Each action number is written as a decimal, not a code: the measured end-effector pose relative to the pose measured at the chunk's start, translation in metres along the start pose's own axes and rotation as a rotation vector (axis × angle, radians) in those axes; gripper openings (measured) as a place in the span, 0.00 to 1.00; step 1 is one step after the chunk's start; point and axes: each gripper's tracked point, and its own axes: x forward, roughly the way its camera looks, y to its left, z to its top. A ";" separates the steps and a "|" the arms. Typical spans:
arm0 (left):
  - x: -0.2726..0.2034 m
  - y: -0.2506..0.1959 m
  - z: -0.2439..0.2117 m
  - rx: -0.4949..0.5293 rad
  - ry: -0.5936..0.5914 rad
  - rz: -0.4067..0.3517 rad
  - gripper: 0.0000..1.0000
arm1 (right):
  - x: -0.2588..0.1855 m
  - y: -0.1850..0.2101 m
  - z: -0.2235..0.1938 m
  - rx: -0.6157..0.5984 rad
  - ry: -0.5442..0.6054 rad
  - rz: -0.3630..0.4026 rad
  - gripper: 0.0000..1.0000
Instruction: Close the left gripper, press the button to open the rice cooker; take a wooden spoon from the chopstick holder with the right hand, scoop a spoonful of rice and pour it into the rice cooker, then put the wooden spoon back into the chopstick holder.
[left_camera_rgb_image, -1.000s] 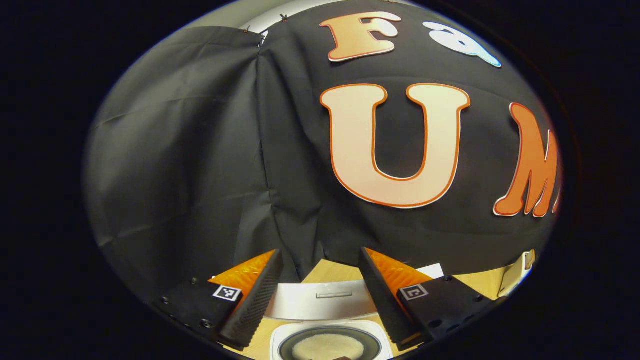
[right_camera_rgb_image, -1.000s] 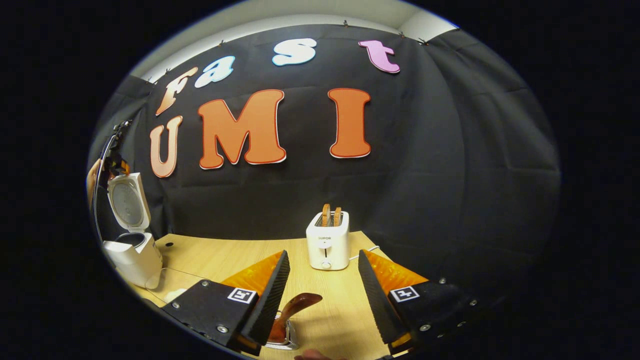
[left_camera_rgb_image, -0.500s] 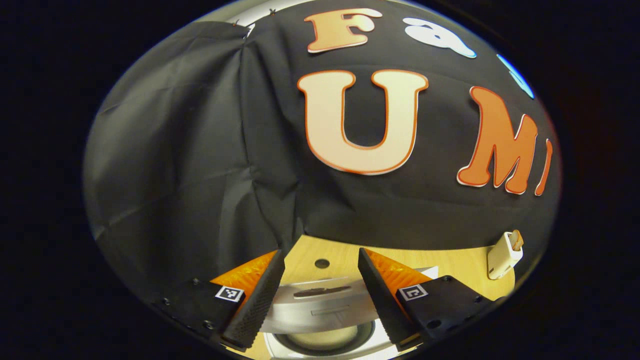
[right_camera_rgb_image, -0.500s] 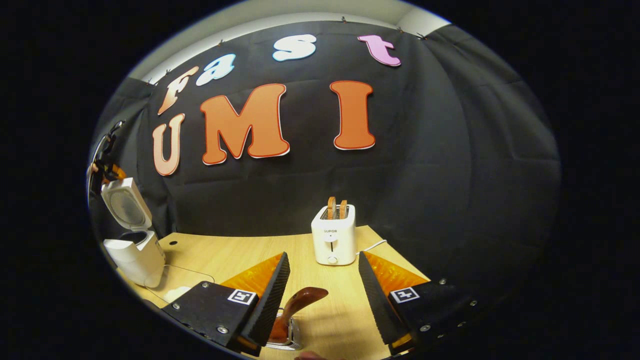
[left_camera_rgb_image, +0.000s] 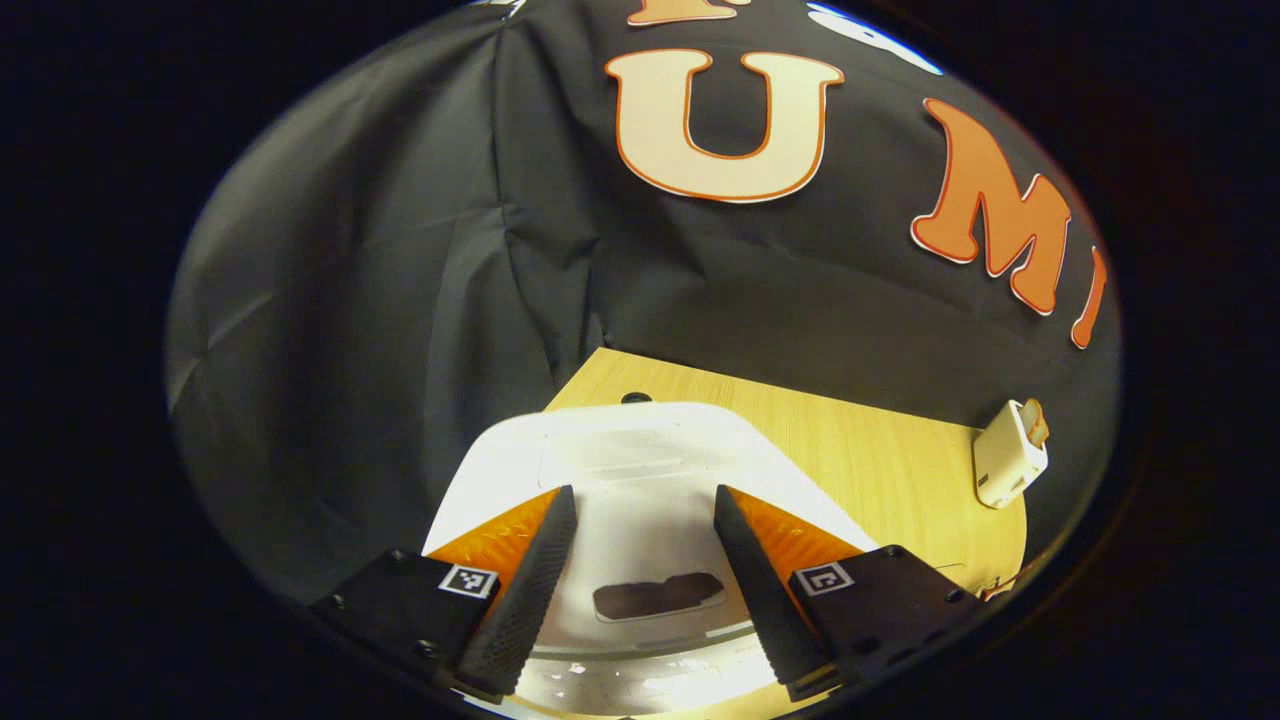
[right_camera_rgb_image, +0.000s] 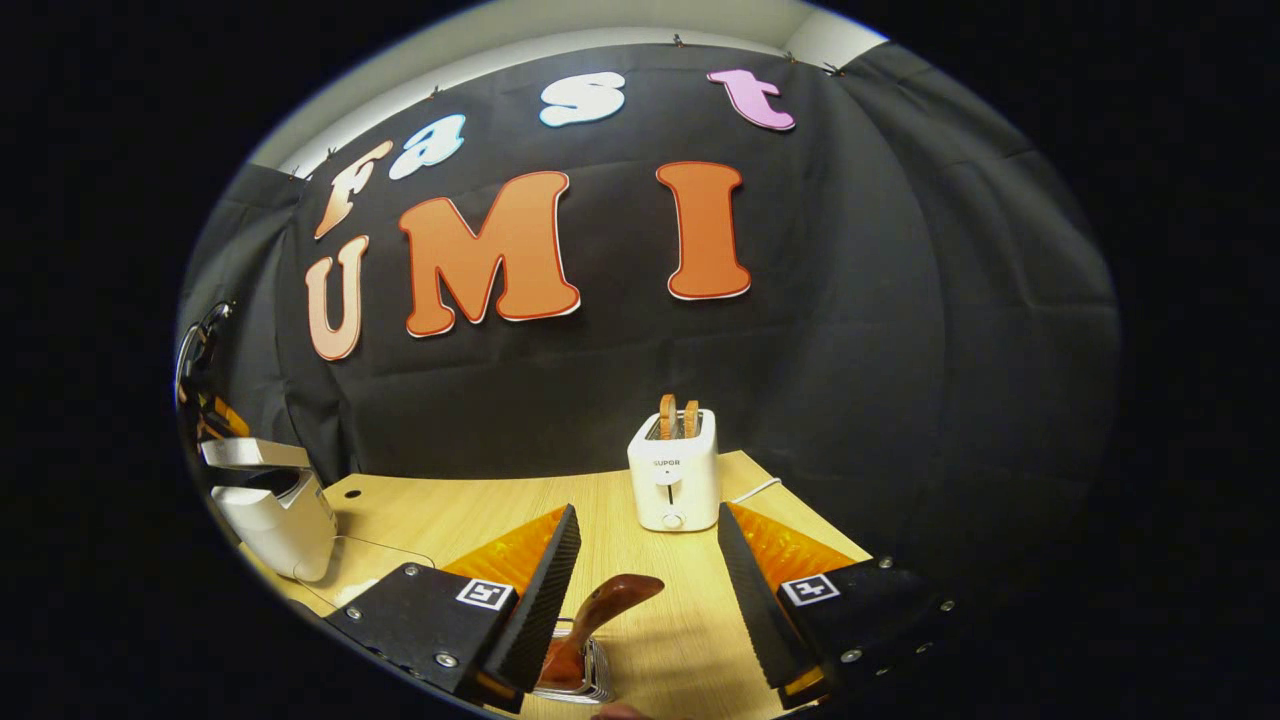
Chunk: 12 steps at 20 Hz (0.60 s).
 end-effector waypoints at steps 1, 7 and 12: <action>0.002 0.002 -0.002 0.038 0.027 0.012 0.92 | 0.001 0.002 -0.002 -0.005 -0.002 0.005 0.82; -0.031 0.013 0.069 0.034 -0.039 0.035 0.85 | 0.000 0.024 0.004 -0.003 -0.016 0.069 0.82; -0.020 0.011 0.050 0.010 -0.074 0.071 0.85 | -0.007 0.023 0.006 -0.014 -0.033 0.066 0.82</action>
